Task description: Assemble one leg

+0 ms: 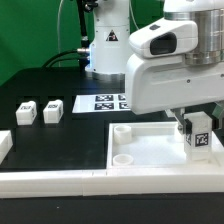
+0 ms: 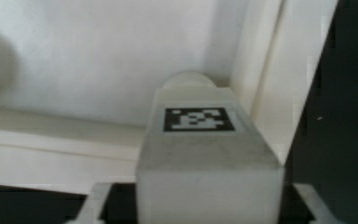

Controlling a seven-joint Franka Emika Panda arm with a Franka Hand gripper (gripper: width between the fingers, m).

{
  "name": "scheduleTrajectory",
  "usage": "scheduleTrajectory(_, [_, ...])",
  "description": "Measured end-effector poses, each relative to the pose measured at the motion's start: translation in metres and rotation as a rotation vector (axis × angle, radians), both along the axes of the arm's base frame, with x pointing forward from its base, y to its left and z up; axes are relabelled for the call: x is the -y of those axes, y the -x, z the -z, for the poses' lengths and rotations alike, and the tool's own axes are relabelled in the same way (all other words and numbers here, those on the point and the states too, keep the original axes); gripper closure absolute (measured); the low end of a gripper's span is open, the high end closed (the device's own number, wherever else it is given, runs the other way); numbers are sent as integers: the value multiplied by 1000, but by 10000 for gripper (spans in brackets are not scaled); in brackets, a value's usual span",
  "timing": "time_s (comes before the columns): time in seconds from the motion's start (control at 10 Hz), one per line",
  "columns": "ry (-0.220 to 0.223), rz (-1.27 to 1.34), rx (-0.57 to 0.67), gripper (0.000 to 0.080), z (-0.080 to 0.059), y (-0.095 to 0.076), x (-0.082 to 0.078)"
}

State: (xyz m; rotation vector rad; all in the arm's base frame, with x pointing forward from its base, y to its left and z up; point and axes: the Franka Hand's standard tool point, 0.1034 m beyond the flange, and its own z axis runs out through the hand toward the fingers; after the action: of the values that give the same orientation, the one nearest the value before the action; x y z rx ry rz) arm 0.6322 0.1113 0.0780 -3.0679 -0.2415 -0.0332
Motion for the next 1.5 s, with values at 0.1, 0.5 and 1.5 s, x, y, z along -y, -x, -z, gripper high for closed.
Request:
scheduleTrajectory(0.1, [-18, 200, -2, 508, 1, 0, 0])
scheduleTrajectory(0.5, [-22, 686, -37, 507, 2, 1, 2])
scheduleTrajectory(1.5, [-29, 1689, -116, 506, 3, 5, 4])
